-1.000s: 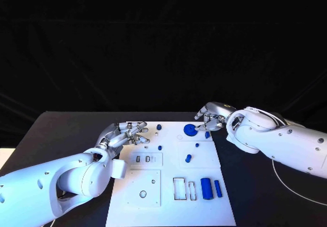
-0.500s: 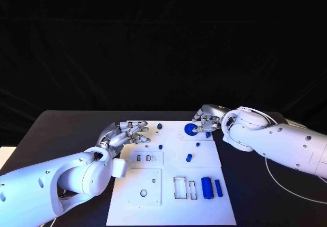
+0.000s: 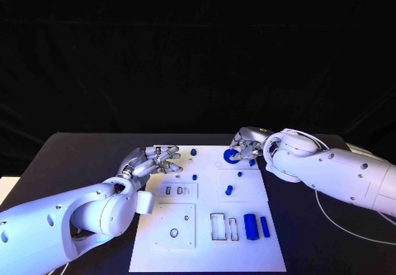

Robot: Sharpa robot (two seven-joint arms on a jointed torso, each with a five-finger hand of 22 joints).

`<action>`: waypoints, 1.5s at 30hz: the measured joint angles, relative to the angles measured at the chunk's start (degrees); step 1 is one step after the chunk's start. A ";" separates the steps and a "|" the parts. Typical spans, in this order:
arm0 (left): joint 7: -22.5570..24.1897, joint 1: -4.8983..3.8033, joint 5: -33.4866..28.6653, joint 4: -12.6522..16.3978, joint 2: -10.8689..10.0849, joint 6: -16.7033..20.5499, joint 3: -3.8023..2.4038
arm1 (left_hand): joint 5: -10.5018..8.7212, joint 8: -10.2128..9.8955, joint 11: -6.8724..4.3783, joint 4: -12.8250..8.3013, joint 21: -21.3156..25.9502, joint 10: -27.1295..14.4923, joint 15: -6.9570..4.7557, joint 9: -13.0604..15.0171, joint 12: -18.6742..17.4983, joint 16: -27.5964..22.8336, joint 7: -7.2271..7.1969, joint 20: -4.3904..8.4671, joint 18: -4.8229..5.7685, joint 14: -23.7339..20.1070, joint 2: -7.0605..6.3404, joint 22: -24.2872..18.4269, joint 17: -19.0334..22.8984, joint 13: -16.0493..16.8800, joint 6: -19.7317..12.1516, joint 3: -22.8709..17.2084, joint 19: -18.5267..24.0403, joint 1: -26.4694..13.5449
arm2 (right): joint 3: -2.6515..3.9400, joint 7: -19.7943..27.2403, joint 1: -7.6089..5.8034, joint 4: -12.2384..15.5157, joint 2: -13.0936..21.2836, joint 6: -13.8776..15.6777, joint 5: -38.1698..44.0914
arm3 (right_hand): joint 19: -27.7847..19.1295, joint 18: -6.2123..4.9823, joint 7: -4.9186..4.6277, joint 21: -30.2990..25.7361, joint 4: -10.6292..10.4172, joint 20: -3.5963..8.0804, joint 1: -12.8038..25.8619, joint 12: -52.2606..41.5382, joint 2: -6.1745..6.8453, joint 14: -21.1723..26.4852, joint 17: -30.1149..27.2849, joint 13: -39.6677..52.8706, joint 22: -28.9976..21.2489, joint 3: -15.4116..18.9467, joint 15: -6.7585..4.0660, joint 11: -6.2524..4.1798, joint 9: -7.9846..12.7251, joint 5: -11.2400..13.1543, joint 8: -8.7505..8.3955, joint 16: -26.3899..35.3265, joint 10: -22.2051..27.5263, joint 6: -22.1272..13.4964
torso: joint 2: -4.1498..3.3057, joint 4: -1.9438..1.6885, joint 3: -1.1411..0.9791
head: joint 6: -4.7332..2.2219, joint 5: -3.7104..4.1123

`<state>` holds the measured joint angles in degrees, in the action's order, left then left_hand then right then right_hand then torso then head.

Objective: Assemble the parts on the task board

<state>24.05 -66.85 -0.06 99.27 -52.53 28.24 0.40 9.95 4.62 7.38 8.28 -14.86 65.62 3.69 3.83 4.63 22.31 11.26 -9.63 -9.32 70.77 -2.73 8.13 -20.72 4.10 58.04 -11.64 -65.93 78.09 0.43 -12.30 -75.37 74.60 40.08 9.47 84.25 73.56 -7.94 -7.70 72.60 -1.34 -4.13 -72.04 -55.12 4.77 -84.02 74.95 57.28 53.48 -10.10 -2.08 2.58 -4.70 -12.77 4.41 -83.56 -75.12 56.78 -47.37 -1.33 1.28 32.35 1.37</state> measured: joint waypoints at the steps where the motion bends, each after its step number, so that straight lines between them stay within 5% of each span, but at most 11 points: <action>1: 0.00 0.00 0.00 -0.01 0.00 0.00 0.00 | 0.00 0.00 0.00 0.00 0.00 0.00 0.00 0.00 0.00 0.00 0.00 0.00 0.00 0.00 0.00 0.00 0.00 0.00 0.00 0.00 0.00 0.00 | -0.01 -0.03 0.01 -0.15 -0.10 -0.11 0.08 | 0.00 0.00 0.02 0.00 -0.09 0.00 0.00 -0.99 0.00 0.00 0.00 1.01 0.10 0.09 0.00 -0.07 0.01 0.00 0.00 -0.04 -0.19 0.02 | 0.00 0.00 0.00 | 0.01 0.00; 45: -0.01 0.00 0.00 -0.32 0.04 0.00 0.00 | 0.00 0.00 0.00 -0.33 0.00 0.00 -0.20 0.05 0.00 0.32 0.00 0.00 0.00 -0.21 0.00 0.05 -0.23 0.00 0.00 -0.01 0.00 0.00 | 0.03 -0.54 0.06 -0.09 0.85 -1.19 1.96 | 0.00 -0.01 -0.16 -0.01 -0.24 0.01 -0.60 -4.61 0.61 0.00 -0.03 5.36 0.01 1.01 0.01 0.27 0.09 -1.01 -0.23 -0.48 -0.69 0.24 | -0.04 0.02 -0.09 | 0.49 0.15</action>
<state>24.04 -66.85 -0.06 98.94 -52.49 28.24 0.39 9.95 4.62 7.38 7.95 -14.86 65.62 3.49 3.88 4.63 22.63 11.26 -9.63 -9.32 70.57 -2.72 8.19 -20.94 4.10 58.04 -11.65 -65.93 78.09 0.45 -12.84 -75.31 74.50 40.93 8.28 86.21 73.56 -7.96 -7.86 72.59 -1.58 -4.12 -72.64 -59.73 5.38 -84.02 74.92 62.63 53.48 -9.09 -2.07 2.84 -4.61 -13.78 4.18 -84.04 -75.80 57.02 -47.41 -1.32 1.19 32.84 1.52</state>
